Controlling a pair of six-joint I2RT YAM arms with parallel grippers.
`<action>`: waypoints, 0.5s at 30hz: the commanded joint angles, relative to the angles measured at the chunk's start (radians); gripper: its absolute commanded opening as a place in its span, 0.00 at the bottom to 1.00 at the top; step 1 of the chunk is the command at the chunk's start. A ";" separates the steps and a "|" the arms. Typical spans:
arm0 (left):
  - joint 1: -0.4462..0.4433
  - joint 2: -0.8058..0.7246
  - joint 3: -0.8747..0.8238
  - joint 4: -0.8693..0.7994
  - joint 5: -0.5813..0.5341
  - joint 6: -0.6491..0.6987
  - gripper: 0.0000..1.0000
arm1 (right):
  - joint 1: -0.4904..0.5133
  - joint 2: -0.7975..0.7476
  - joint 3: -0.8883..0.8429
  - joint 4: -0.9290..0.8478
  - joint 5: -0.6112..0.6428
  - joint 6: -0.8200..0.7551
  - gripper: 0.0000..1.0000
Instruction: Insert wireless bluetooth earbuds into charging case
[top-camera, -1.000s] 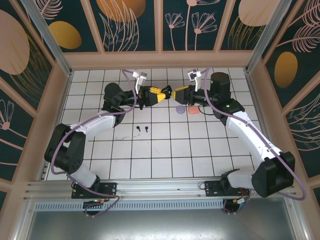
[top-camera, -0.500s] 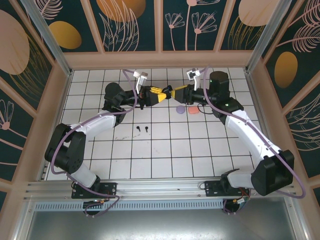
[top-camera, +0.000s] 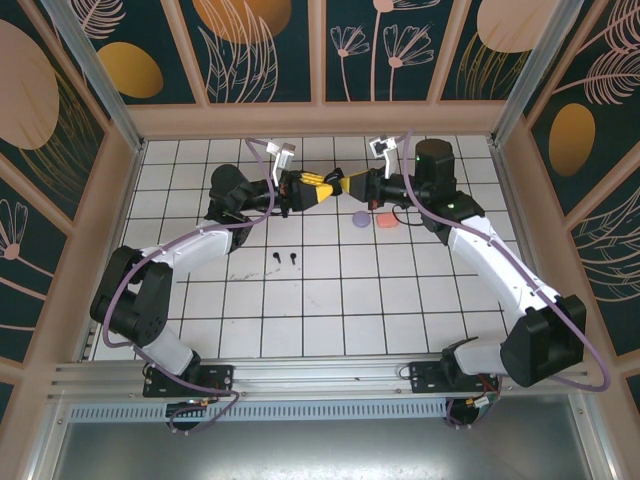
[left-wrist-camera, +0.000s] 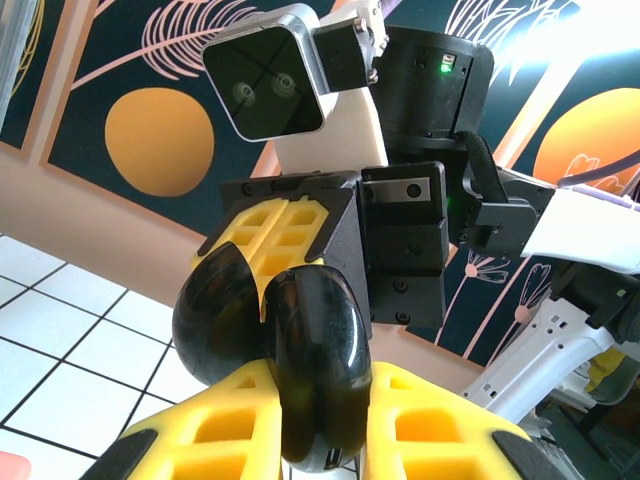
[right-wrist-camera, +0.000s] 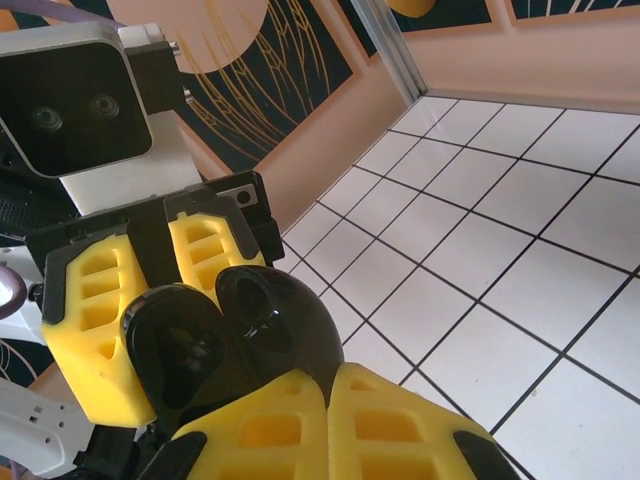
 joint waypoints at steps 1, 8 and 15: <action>-0.017 0.006 0.023 0.005 0.039 0.022 0.00 | 0.009 0.005 0.046 0.023 0.015 -0.011 0.00; -0.015 -0.027 0.006 -0.162 -0.106 0.150 0.45 | 0.023 -0.017 0.050 -0.031 0.150 -0.019 0.00; 0.028 -0.103 0.052 -0.479 -0.147 0.387 0.69 | 0.023 -0.009 0.102 -0.211 0.359 -0.137 0.00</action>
